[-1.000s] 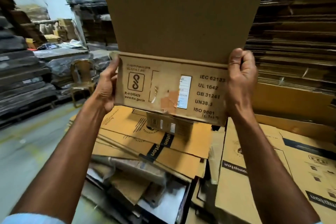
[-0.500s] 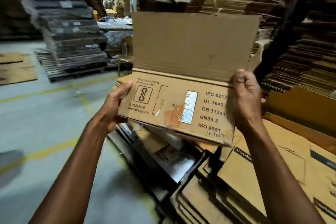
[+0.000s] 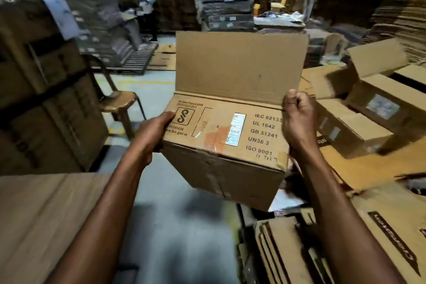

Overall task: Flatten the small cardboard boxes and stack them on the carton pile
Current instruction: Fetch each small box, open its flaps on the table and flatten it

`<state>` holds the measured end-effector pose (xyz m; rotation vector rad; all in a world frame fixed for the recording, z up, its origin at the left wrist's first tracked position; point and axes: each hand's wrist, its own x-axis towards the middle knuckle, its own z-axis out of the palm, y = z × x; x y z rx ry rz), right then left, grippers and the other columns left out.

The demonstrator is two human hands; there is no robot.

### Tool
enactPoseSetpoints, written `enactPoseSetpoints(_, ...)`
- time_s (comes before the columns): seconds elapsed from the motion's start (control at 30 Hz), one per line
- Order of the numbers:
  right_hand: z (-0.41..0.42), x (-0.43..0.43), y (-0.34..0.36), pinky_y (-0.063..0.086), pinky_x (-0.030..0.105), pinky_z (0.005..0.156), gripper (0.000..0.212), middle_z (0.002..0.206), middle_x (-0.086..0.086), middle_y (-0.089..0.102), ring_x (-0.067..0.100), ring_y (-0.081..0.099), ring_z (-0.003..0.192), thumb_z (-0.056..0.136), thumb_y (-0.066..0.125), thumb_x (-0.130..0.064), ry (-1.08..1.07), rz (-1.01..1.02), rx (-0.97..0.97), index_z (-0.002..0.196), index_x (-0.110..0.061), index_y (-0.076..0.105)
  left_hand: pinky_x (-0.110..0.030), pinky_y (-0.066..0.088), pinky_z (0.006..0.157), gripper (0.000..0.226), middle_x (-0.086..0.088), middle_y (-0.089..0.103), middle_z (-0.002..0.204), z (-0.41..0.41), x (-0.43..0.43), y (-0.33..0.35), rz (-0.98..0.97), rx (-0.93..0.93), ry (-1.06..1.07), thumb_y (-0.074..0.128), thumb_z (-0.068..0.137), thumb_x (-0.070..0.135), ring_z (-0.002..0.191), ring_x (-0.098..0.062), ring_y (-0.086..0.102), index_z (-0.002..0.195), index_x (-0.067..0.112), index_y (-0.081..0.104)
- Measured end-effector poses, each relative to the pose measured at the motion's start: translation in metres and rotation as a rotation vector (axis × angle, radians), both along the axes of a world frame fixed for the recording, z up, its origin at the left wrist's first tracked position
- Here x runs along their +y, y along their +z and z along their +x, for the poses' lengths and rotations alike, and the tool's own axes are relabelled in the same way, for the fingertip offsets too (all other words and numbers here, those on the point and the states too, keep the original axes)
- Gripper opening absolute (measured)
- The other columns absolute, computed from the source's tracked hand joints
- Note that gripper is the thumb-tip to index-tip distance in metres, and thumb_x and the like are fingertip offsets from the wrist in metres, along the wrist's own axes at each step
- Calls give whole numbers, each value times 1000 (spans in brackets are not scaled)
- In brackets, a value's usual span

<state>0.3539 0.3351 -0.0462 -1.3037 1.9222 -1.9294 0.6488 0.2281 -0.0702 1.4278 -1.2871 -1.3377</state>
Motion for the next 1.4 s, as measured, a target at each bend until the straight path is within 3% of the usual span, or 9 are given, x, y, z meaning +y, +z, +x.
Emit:
enactPoseSetpoints(0.23, 70, 16, 6, 37, 33, 63, 38, 74, -7, 50, 6, 42, 68, 107, 43, -46, 312, -49, 79, 89, -14, 52, -29, 46, 60, 37, -1, 78, 91, 81, 125, 0, -53, -60, 354, 62, 93, 51, 78, -19, 69, 102, 18, 76)
enactPoseSetpoints(0.4, 170, 26, 14, 32, 30, 60, 36, 66, -12, 42, -4, 35, 57, 107, 44, -45, 547, -60, 72, 75, -29, 40, -39, 55, 80, 32, 1, 77, 96, 158, 213, 3, -48, -84, 610, 59, 95, 51, 89, -21, 70, 94, 23, 73)
enactPoseSetpoints(0.53, 247, 30, 21, 32, 23, 57, 35, 65, -12, 42, -5, 38, 56, 107, 45, -43, 693, -94, 94, 76, -27, 42, -32, 50, 68, 30, 8, 78, 87, 217, 268, -1, -94, -37, 800, 67, 91, 51, 85, -17, 70, 96, 23, 76)
enactPoseSetpoints(0.67, 317, 35, 34, 31, 34, 64, 35, 65, -10, 41, 4, 35, 60, 108, 41, -42, 820, -133, 102, 77, -26, 42, -32, 50, 68, 39, 6, 75, 85, 264, 309, -6, -145, 10, 971, 71, 90, 47, 74, -13, 66, 106, 12, 76)
enactPoseSetpoints(0.93, 463, 28, 64, 34, 33, 59, 41, 71, 1, 55, 4, 44, 62, 108, 36, -47, 1065, -215, 75, 87, -17, 54, -35, 45, 70, 43, 2, 76, 88, 359, 333, -18, -194, 70, 1269, 72, 86, 52, 80, -20, 64, 101, 12, 76)
enactPoseSetpoints(1.1, 532, -1, 58, 36, 31, 59, 61, 74, 1, 49, 8, 43, 67, 100, 45, -61, 1197, -184, -47, 88, -3, 54, -28, 56, 63, 41, 3, 75, 90, 419, 327, 7, -298, -80, 1433, 75, 82, 53, 81, -13, 69, 100, 16, 77)
enactPoseSetpoints(1.17, 552, -15, 46, 36, 31, 59, 65, 73, 1, 47, 7, 41, 67, 97, 51, -63, 1193, -177, -115, 85, 1, 50, -31, 61, 72, 50, 5, 75, 96, 439, 325, 19, -353, -212, 1470, 74, 80, 58, 86, -9, 71, 110, 18, 76)
enactPoseSetpoints(1.33, 595, -40, 2, 34, 37, 57, 48, 68, -7, 44, 4, 38, 62, 99, 52, -58, 1184, -69, -197, 77, -17, 45, -34, 62, 79, 37, 10, 70, 93, 465, 315, 23, -395, -365, 1567, 76, 83, 52, 85, -5, 69, 107, 24, 69)
enactPoseSetpoints(1.4, 608, -47, -17, 33, 29, 55, 38, 66, -11, 39, -2, 34, 55, 105, 51, -46, 1233, -17, -250, 74, -26, 39, -29, 60, 76, 41, 7, 71, 96, 468, 308, 17, -398, -423, 1614, 76, 83, 51, 84, -3, 67, 111, 21, 71)
